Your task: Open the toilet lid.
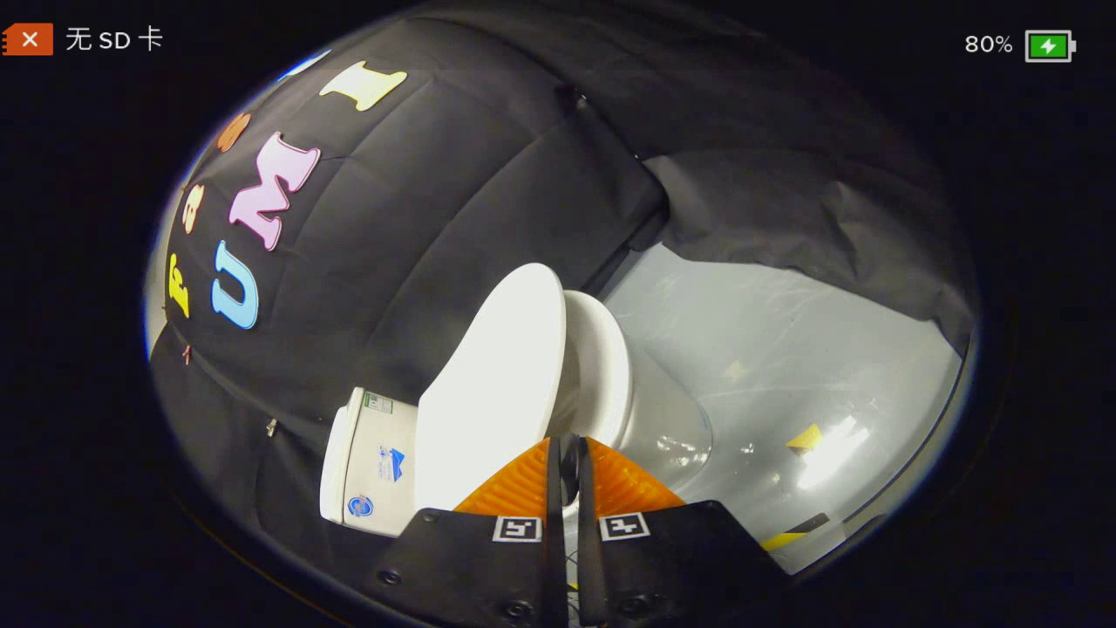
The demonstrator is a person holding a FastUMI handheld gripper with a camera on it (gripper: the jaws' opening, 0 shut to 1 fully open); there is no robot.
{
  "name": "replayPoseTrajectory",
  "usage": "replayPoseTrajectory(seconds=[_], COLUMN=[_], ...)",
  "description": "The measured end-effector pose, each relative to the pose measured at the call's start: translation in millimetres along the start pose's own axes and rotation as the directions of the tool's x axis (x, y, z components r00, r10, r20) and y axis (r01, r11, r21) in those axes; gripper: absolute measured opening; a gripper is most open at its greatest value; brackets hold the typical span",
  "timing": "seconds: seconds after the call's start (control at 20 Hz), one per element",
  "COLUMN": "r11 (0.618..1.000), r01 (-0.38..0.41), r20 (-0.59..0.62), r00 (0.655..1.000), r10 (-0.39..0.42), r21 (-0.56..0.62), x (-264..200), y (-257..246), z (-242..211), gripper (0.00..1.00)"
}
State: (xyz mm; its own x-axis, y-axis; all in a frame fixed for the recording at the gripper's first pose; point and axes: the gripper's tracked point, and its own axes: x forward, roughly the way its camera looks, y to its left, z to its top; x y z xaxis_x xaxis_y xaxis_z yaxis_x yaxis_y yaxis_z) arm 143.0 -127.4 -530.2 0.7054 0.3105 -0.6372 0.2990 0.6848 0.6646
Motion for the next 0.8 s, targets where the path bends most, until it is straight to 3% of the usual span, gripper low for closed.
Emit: replayPoseTrajectory(seconds=[0.4, 0.8], r11=[0.985, 0.916], r01=[0.084, 0.149], r20=[0.096, 0.224], r00=[0.993, 0.972], r10=[-0.070, -0.068], r21=[-0.151, -0.372], x=[-26, -62], y=[56, 152], z=[17, 26], gripper=[0.10, 0.10])
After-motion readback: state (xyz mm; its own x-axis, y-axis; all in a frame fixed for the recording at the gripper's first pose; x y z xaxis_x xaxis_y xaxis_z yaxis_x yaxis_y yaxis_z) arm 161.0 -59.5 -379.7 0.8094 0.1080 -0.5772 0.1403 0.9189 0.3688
